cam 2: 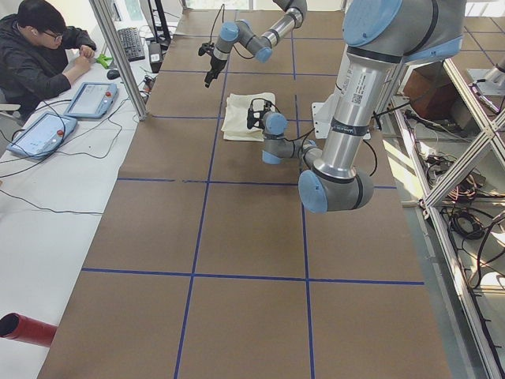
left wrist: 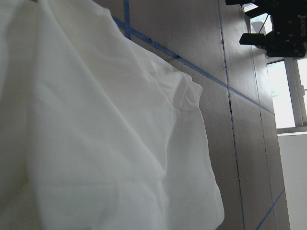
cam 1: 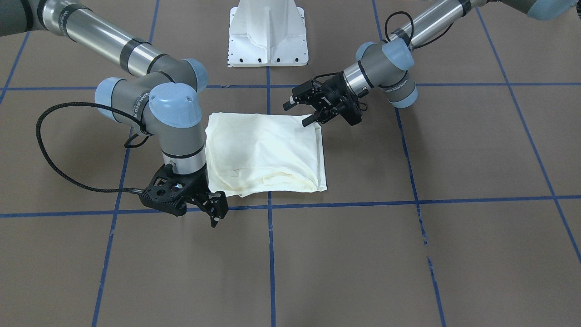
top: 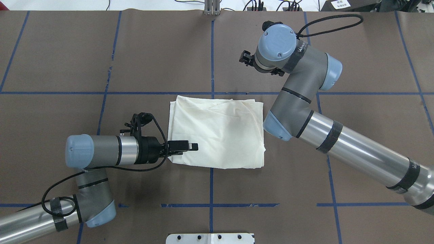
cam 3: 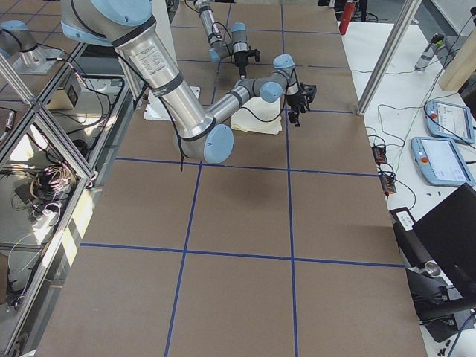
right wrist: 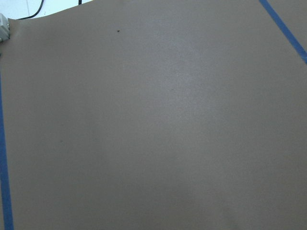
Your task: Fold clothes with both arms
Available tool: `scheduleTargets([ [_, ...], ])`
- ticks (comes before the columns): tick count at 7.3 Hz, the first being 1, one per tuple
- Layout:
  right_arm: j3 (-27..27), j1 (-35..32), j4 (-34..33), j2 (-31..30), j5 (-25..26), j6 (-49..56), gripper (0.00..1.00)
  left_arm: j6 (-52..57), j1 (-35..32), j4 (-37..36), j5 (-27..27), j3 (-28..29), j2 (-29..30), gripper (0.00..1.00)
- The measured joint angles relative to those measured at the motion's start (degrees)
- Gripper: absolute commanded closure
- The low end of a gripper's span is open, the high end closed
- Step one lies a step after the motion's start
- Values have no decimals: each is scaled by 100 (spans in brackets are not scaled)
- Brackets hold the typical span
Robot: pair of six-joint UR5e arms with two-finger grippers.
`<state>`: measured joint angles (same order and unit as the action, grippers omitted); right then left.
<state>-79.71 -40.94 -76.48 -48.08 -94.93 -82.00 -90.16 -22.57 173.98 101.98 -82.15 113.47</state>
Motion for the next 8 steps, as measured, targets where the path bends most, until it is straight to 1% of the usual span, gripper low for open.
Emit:
scheduleTargets([
  [2,-3,1,0,0,0,-3,0,6,185,-4,-201,16,-54,0],
  [8,-110,24,2,-50,-1,-6,0,32,171,0,-243,1,-306,0],
])
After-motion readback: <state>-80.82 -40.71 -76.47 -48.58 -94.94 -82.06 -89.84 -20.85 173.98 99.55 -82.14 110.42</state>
